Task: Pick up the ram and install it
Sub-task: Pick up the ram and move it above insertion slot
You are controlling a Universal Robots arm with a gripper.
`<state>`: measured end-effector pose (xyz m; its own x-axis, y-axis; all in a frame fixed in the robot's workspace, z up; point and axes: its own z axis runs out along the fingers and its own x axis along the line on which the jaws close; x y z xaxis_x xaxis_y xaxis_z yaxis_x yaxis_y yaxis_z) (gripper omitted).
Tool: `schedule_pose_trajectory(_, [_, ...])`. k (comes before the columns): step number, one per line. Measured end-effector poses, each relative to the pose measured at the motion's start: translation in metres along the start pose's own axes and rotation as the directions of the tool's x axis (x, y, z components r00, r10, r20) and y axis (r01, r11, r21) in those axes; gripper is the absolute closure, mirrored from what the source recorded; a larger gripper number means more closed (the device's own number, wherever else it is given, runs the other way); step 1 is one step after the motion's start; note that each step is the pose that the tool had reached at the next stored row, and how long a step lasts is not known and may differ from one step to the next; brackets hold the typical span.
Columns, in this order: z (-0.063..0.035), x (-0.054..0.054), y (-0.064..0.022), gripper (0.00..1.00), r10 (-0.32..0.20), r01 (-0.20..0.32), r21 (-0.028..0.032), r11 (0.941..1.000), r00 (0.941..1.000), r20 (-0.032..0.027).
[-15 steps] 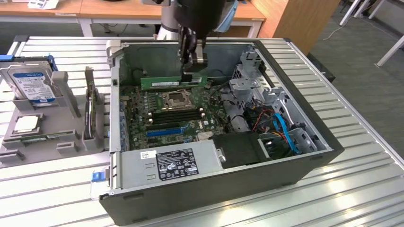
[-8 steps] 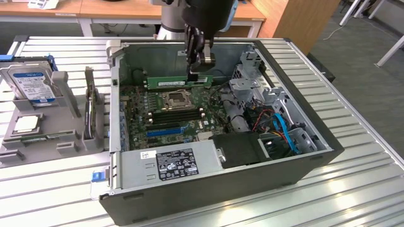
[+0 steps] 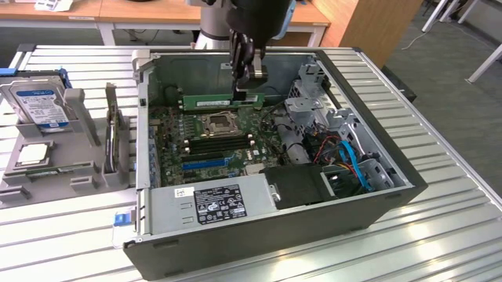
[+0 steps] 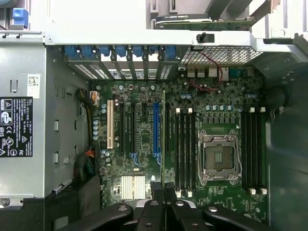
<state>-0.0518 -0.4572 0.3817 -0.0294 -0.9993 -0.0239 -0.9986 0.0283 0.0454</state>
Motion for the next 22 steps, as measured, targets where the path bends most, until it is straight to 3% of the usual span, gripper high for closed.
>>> schedule_pose_trajectory(8, [0.0007, -0.011, -0.0011, 0.88, 0.0, 0.0, 0.0001, 1.0, 1.0, 0.0])
schedule_pose_trajectory(11, [0.0024, -0.036, -0.004, 0.88, 0.0, 0.0, 0.0, 1.0, 1.0, 0.0])
schedule_pose_trajectory(22, [0.0063, -0.036, -0.0042, 0.88, 0.0, 0.0, 0.0014, 1.0, 1.0, 0.0001])
